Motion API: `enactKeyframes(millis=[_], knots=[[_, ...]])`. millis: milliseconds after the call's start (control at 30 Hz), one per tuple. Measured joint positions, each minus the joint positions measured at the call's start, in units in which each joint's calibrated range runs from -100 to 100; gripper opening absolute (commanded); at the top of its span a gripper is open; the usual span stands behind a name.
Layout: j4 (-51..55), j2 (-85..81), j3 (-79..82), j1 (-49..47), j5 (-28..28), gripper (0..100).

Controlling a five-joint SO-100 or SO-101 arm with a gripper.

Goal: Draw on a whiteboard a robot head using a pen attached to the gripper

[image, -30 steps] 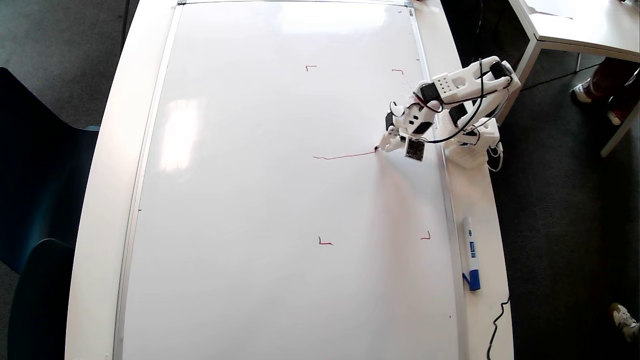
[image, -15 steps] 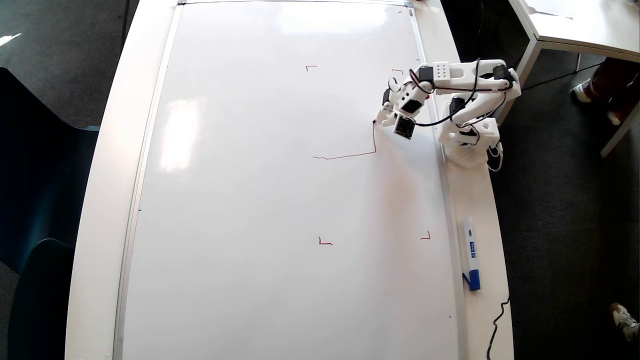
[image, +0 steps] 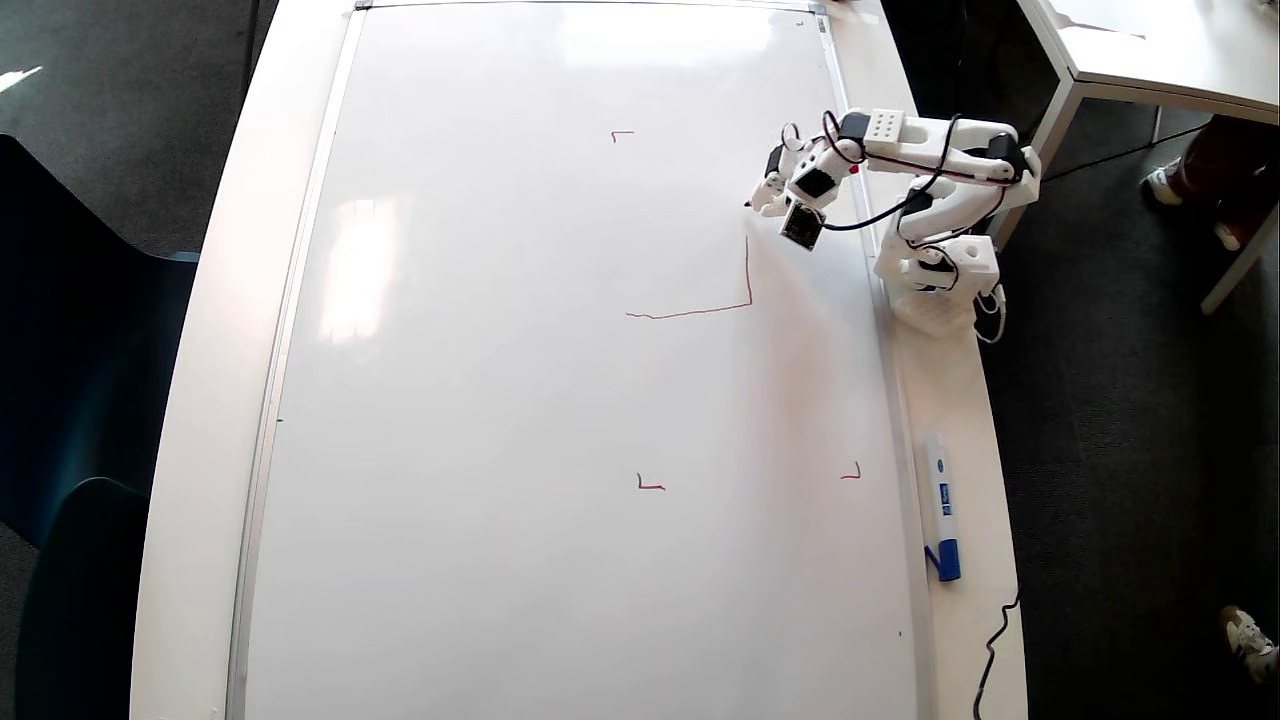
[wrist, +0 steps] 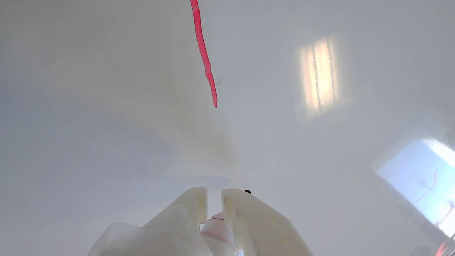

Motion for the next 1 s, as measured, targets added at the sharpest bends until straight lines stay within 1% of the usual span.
enactKeyframes(millis=[267,467,900,1000], knots=[[0.00,0.25,0.00,0.60,0.05,1],[0.00,4.32,-1.37,0.68,0.21,1],[0.00,5.00,-1.83,0.68,0.21,1],[-1.69,5.68,-2.28,0.53,0.00,1]])
